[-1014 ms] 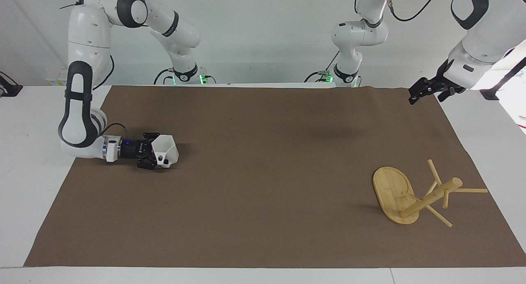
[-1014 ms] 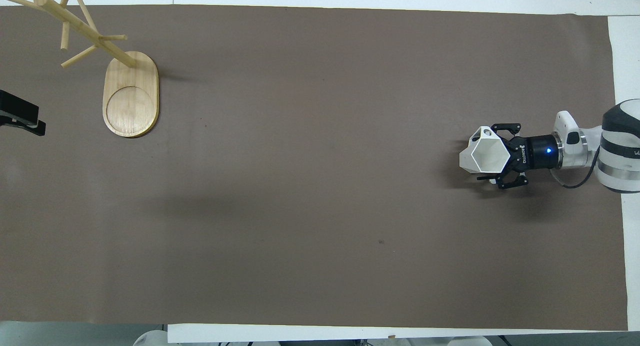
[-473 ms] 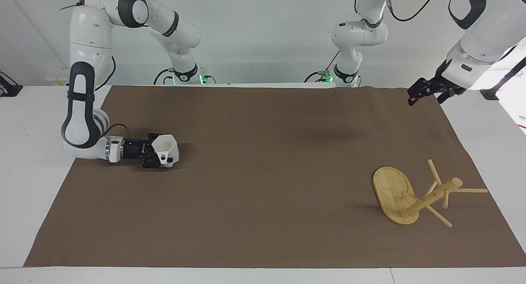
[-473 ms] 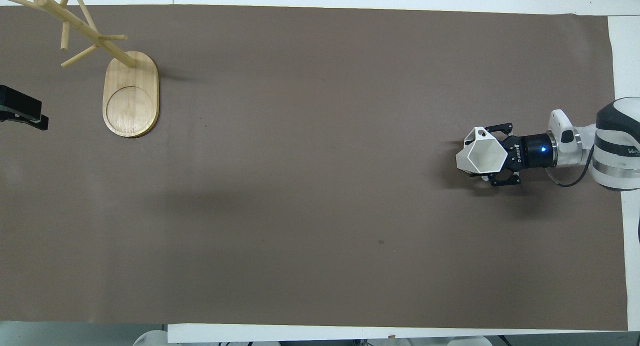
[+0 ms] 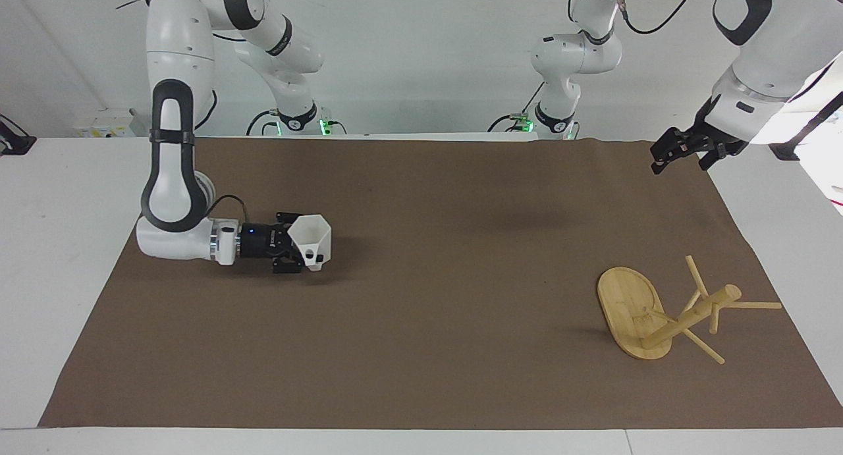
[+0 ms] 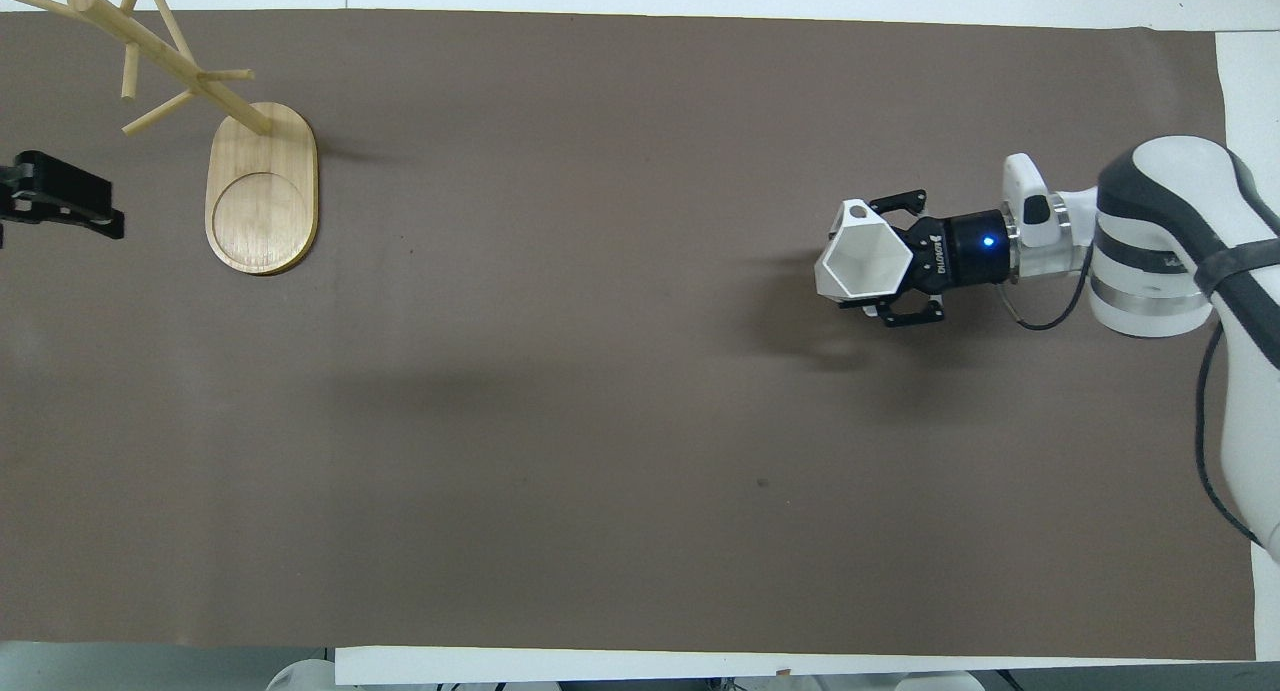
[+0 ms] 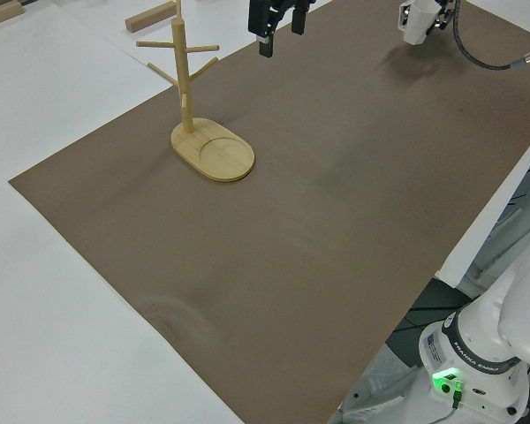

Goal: Hang cup on rack
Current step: 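Carry the cup toward the center while the left gripper reaches toward it, then grasp the white cup with the left gripper from the right gripper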

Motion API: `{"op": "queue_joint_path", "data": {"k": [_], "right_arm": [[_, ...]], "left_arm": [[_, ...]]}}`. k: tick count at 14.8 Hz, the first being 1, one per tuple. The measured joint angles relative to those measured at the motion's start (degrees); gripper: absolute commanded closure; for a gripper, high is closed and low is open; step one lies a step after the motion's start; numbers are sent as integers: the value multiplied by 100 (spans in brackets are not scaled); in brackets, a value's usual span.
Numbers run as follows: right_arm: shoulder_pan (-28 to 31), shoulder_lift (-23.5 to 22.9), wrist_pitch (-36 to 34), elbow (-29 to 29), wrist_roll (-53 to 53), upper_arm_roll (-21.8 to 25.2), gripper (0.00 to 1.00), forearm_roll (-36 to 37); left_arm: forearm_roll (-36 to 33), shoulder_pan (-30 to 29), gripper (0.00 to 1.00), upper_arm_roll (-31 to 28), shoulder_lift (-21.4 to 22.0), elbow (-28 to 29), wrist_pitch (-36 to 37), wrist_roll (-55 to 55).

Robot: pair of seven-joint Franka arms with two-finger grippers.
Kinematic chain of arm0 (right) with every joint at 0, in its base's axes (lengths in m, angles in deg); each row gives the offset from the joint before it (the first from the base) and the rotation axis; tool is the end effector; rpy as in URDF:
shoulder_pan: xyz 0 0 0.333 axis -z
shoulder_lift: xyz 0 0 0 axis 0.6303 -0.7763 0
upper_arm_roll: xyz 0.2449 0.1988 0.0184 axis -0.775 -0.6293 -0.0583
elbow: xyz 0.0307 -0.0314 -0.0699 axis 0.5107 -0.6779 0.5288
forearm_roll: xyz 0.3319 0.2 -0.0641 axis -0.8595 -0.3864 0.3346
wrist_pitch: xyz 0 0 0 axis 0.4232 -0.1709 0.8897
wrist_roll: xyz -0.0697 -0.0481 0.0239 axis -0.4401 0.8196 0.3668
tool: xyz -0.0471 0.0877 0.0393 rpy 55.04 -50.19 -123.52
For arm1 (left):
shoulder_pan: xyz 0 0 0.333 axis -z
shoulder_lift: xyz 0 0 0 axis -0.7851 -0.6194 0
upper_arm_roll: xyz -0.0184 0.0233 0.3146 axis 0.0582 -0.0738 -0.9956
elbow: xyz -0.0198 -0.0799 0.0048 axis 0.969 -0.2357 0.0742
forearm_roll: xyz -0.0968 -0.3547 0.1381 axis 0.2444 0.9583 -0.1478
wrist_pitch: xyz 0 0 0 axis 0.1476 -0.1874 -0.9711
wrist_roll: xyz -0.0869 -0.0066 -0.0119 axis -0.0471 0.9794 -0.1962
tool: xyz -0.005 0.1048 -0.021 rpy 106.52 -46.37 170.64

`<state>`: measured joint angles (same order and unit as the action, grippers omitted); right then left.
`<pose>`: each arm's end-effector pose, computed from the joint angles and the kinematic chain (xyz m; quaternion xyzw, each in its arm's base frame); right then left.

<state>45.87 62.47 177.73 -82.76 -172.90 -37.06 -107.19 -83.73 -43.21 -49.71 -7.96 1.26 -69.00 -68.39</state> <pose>0.5931 0.0670 0.2898 -0.5406 -0.5996 -0.3996 0.4342 0.5516 -0.1047 0.6259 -0.9996 -0.0175 0.0216 0.0067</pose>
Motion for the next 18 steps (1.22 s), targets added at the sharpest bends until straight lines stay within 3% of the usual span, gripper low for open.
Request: {"op": "queue_joint_path", "data": {"k": [4,7,12,17,18], "right_arm": [[-1330,65,1003,36,321,-25,74,-974],[-1885,85,1557,48,628,-28,73,-1203],[-2498,401,2340,80,1241,-28,73,-1454],[-2874,527,2873,69,1370,-27,73,-1581],[-2884,527,2891,61,1370,-27,73,-1592]], "left_arm": [[127,1406,1,109,1,215,-654,-2049],[173,2039,0,116,-8,317,-820,-2899],[225,2271,0,107,-65,887,-1695,-3468],[226,2593,2,110,-409,1040,-1967,-3891],[226,2624,29,108,-473,1041,-2024,-3918]]}}
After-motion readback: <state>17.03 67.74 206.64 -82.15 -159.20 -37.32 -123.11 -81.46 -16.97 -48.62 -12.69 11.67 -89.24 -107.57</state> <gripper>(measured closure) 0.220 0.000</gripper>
